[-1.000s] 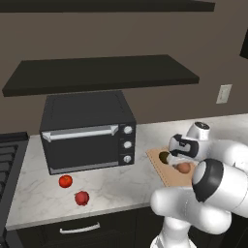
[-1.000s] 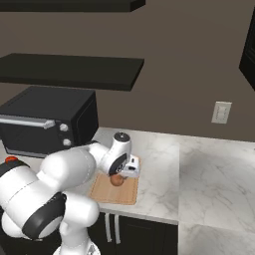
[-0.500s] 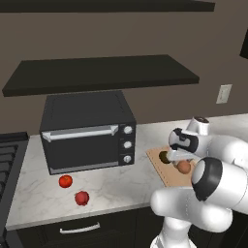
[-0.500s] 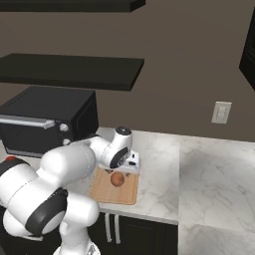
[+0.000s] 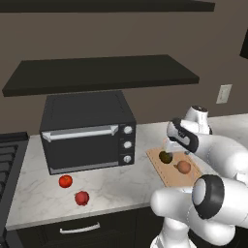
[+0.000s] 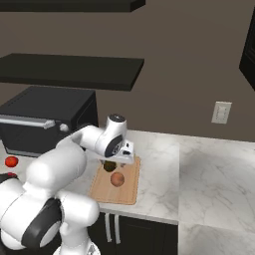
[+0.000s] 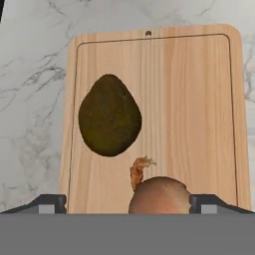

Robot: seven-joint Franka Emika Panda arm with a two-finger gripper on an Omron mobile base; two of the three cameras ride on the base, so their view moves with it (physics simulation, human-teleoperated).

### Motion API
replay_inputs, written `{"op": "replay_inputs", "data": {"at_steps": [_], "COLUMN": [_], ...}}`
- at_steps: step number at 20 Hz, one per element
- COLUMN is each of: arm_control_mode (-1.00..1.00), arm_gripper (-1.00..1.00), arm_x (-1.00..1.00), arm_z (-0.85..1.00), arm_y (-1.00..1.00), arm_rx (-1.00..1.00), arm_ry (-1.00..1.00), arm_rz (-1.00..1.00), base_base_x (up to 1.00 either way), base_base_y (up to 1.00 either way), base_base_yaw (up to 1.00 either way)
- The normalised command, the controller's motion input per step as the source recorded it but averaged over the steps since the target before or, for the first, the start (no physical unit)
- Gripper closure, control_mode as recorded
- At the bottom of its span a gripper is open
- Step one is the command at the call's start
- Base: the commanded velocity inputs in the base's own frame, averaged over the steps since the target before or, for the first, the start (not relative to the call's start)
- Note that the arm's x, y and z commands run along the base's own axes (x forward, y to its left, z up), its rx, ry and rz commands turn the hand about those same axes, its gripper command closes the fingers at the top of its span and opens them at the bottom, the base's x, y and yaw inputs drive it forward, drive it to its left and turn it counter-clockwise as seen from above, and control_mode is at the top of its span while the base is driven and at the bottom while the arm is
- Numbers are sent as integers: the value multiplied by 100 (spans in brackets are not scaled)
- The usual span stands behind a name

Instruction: Place the avocado, onion, tomato, and bell pepper on the cutting board.

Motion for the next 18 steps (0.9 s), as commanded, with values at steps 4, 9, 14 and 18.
{"op": "replay_inputs", "data": {"at_steps": [4,9,14,18], "arm_control_mode": [-100,-100,-100,-100], "arm_gripper": [-100,-100,-100,-100], "arm_x": [-40,-57,-75,-90], "arm_z": [71,61,40,35], "arm_y": [24,41,60,66], "arm_rx": [0,0,0,0], "arm_ry": [0,0,0,-1], "arm_rz": [0,0,0,0], "base_base_x": [0,0,0,0], "base_base_y": [0,0,0,0], "base_base_yaw": [0,0,0,0]}}
